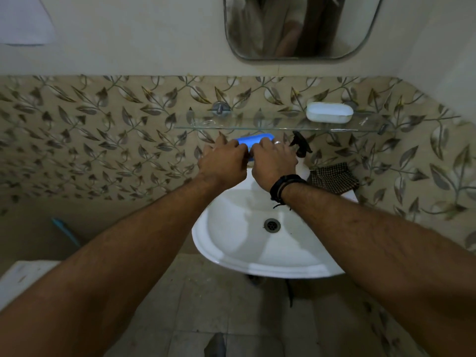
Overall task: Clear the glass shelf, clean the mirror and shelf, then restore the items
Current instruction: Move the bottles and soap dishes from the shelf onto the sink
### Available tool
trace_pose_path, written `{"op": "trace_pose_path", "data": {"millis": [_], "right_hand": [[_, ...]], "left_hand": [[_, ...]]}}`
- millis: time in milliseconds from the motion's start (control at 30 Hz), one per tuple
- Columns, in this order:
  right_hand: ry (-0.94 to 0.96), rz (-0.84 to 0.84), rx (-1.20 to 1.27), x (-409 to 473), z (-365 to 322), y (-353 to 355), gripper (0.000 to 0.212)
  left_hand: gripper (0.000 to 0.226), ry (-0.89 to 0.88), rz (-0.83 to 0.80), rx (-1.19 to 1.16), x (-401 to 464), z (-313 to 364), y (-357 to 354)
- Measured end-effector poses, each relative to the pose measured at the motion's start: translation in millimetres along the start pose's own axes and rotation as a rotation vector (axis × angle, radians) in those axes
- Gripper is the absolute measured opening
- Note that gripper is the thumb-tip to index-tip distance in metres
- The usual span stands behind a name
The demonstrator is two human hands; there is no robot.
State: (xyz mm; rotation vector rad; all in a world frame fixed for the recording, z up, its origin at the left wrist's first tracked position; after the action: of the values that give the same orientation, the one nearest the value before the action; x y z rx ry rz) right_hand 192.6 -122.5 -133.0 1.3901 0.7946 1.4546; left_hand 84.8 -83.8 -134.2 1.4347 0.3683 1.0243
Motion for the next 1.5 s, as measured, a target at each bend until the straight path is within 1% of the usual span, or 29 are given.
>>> {"op": "trace_pose_path", "data": {"millis": [100,200,333,500,600,733,967,1067,1367,1500], "right_hand": [[0.017,-0.059,0.016,-8.4,-4.6,-11.0,0.028],[0.028,-0.127,0.026,-12.2,-7.5,-24.2,0.030],[0.064,-0.188,0.001,-12.8,-12.1,-43.2,0.032],[0.127,-0.276,-0.094,-8.5,-14.7,-73.5,0.032],[0.096,-0.342,-0.126,-3.3,-13.2,-93.1,0.034],[0.100,-0.419,-0.195,11.8,-12.5,-120.2,0.036],[0.061,-0.516,-0.247,38.3,-11.2,-166.2,0.036],[0.045,-0.535,-0.236,48.7,-8.0,-179.7,0.036],[0.094,-0.490,-0.299,69.1,-13.2,-204.6,0.031],[0.091,-0.515,-0.273,74.3,-14.4,-211.7,0.033]], "left_hand": [[0.024,-0.002,-0.070,0.024,-9.7,-3.4,-8.7],[0.031,0.012,-0.152,0.001,-17.6,-8.8,-21.3],[0.025,0.057,-0.221,-0.053,-22.5,-15.4,-44.9],[0.024,0.128,-0.290,-0.147,-21.9,-25.0,-82.0],[0.023,0.172,-0.303,-0.221,-18.7,-33.1,-105.8],[0.024,0.237,-0.305,-0.335,-5.4,-45.9,-134.6],[0.032,0.263,-0.335,-0.443,19.2,-60.8,-183.9],[0.031,0.282,-0.338,-0.475,29.1,-62.8,-197.1],[0.027,0.289,-0.371,-0.483,47.0,-72.6,-221.6],[0.028,0.281,-0.402,-0.489,50.9,-74.7,-226.4]]}}
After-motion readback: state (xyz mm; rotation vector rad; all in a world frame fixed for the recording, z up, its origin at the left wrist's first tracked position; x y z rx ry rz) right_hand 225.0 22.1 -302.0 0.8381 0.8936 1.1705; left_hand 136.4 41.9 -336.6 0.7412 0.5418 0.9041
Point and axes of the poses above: each hand's wrist, its own x-axis towards the middle knuckle, its own y-axis out of the back of the hand, z = x × y, the point moved 4 cm from there along x, towards the middle knuckle, and after that the axes turned 9 degrees about -x, right-handed, at the moved point
